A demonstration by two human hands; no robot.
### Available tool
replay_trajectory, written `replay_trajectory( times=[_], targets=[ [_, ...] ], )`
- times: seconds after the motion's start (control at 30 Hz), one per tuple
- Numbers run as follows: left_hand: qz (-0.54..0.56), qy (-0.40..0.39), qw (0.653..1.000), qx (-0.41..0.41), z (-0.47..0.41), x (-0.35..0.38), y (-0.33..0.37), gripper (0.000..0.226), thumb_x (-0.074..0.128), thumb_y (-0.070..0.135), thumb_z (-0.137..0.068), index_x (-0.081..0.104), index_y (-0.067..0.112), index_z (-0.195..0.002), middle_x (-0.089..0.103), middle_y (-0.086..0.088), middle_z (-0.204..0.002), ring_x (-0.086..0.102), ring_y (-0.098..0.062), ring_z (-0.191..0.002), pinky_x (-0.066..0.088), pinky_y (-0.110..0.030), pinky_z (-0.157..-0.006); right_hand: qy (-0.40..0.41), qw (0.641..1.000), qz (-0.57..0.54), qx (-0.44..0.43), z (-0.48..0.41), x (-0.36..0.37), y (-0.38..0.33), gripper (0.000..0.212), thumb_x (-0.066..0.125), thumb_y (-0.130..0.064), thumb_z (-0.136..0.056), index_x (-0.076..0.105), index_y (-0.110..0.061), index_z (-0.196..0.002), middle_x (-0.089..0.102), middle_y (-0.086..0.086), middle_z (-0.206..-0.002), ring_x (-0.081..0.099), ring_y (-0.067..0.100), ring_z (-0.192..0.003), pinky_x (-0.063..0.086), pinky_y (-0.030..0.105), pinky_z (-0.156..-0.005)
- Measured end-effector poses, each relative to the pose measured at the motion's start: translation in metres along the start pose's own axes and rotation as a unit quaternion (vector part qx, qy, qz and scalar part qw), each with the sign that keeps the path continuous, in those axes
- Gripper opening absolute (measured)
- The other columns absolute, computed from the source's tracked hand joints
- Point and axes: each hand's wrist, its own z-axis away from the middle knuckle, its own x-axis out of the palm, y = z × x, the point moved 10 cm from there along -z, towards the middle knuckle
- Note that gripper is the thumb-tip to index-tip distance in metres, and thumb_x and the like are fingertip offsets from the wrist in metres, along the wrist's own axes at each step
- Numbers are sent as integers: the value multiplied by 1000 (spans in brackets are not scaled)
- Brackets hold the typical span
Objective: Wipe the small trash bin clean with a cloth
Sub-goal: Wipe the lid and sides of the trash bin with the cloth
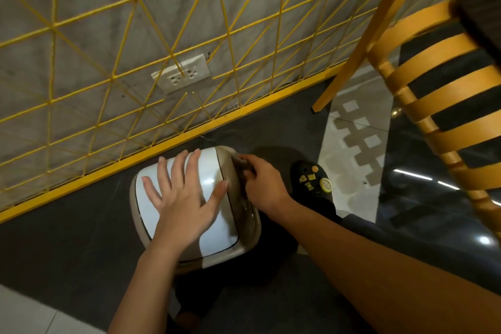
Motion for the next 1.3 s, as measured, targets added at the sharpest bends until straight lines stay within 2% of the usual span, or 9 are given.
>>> replay_trajectory(
  times=[0.13,0.23,0.33,0.43,0.63,0.73,1.0,1.13,1.3],
  targets=[
    [0,-6,1000,1,0,-1,1,76,20,71,-76,11,34,-142,9,9,-151,-12,-18,-141,-16,-50,-109,-13,1000,-18,3,-26,6,-17,46,39,6,-88,57,-20,-121,59,6,-123,46,23,-122,40,30,-101],
    [3,-8,1000,1,0,-2,2,75,21,70,-76,11,34,-141,8,10,-151,-12,-18,-140,-16,-49,-109,-18,1000,-21,-9,-27,6,-21,44,40,2,-90,58,-24,-119,59,6,-122,45,22,-121,40,29,-98],
    [5,-7,1000,4,1,-2,2,77,16,73,-76,11,34,-141,7,11,-150,-13,-17,-140,-15,-50,-109,-22,999,-19,19,-18,2,-2,34,43,-5,-92,58,-18,-119,62,9,-117,54,23,-112,46,32,-94],
    [14,-9,1000,7,0,-1,2,81,11,77,-72,10,35,-141,6,13,-150,-13,-14,-139,-16,-50,-109,-43,997,-9,58,-21,4,12,31,44,-4,-91,59,-13,-117,63,14,-114,57,27,-109,48,42,-95],
    [25,-7,1000,8,1,-2,2,74,26,71,-79,13,34,-141,9,11,-150,-12,-15,-139,-16,-49,-109,-74,996,56,18,-60,10,-22,35,44,0,-88,67,-20,-105,64,8,-116,56,23,-110,48,38,-97],
    [19,6,1000,-3,0,-4,2,76,24,71,-75,15,33,-141,12,9,-150,-10,-16,-140,-16,-49,-109,-94,993,76,14,-61,14,-24,34,44,-1,-90,65,-18,-110,62,8,-118,56,24,-111,48,40,-97],
    [21,17,1000,-1,0,-5,4,71,39,62,-82,17,30,-141,14,5,-150,-9,-20,-140,-16,-48,-109,-90,993,0,81,-23,7,23,24,45,-6,-93,63,-13,-108,65,11,-104,60,26,-100,50,43,-92],
    [23,15,1000,4,1,-6,5,70,41,60,-82,18,30,-141,14,5,-149,-9,-21,-141,-16,-49,-109,-65,994,68,52,-46,8,-4,27,47,-6,-91,62,-11,-112,64,15,-111,60,30,-103,51,44,-91],
    [27,17,1000,-3,0,-7,6,72,42,60,-82,18,29,-141,15,4,-150,-9,-22,-141,-15,-49,-109,-111,982,148,26,-60,15,-26,32,46,-3,-90,60,-11,-118,62,13,-117,57,28,-108,49,39,-94]
  ],
)
